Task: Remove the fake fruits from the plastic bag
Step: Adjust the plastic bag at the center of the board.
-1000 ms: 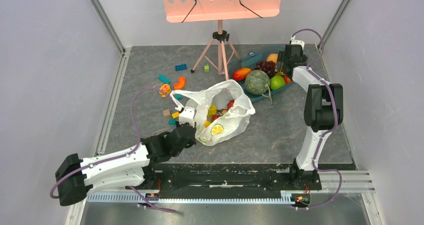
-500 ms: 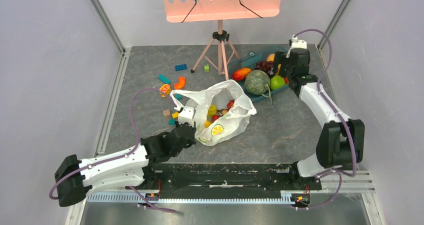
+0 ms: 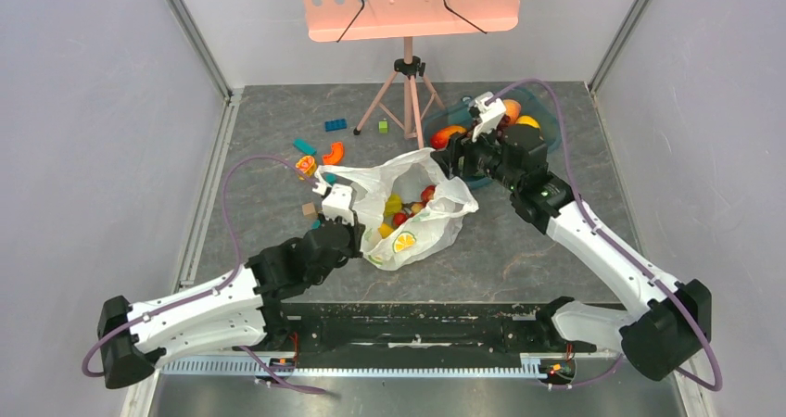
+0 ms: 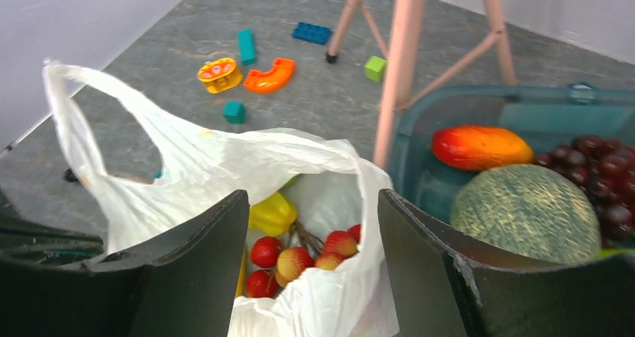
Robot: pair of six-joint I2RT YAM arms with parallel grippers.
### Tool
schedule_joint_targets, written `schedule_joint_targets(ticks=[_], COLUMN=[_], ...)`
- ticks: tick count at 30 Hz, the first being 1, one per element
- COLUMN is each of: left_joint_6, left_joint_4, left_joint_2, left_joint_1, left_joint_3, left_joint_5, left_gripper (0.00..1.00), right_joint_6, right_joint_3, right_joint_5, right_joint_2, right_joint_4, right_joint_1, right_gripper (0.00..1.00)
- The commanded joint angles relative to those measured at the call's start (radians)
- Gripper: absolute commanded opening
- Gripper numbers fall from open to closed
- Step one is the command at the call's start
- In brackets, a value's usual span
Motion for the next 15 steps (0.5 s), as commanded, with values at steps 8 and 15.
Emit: schedule_joint_targets(ticks=[8, 15], left_joint_6=[0.114, 0.145], left_joint_4=[0.014, 0.117], left_joint_2=[0.017, 0.204], left_joint_1=[0.003, 0.009], left_joint_3=[0.195, 0.269], left_joint_5=[0.039, 0.106], left_gripper=[0.24, 0.22], right_joint_6=[0.009, 0.123], right_joint_3=[0.027, -0.006], right_joint_5=[-0.078, 0.069], right_joint_2=[0.154, 0.286], right_joint_4=[0.02, 0.08], right_joint_1=[0.142, 0.167], right_gripper=[0.5, 0.3])
